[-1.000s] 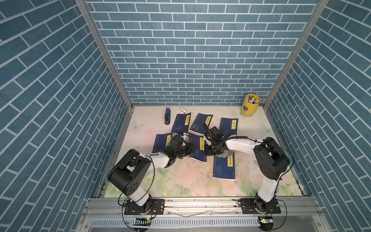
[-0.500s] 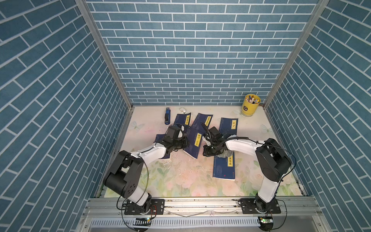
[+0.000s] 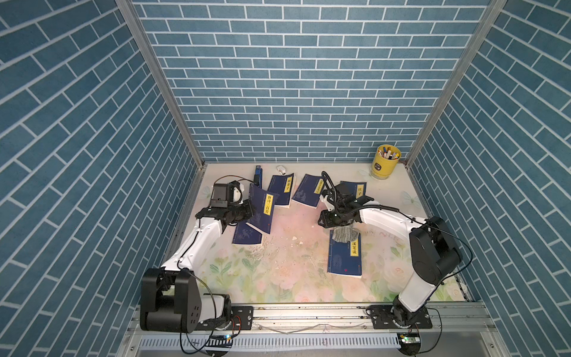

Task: Wipe the cover of the book
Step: Place the book on the book.

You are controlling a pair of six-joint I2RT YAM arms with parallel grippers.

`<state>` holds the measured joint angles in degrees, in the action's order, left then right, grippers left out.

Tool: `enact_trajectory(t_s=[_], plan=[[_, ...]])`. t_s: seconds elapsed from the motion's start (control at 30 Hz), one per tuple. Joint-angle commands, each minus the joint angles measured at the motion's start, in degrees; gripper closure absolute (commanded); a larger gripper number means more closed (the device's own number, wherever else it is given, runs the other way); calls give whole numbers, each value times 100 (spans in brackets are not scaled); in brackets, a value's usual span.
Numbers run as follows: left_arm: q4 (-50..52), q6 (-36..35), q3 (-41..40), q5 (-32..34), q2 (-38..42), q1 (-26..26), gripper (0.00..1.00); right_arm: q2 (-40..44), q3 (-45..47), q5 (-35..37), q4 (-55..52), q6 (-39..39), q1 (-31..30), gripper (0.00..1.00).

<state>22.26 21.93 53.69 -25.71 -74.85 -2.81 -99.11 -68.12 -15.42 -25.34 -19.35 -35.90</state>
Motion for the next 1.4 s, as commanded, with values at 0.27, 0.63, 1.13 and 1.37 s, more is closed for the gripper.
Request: enact_trajectory(t_s=[0.27,0.63,1.13,1.37], plan=[[495,-300,290,-64,-440,404,100,-161,-204,-444,16,389,83,63],[659,-520,308,424,-1164,403,100,-214,-185,-471,-33,479,110,61],[846,-743,210,1130,-1829,395,100,-346,-193,-479,-15,450,110,59],[832,-864,210,1052,-1970,389,100,-372,-200,-466,-6,459,114,58]])
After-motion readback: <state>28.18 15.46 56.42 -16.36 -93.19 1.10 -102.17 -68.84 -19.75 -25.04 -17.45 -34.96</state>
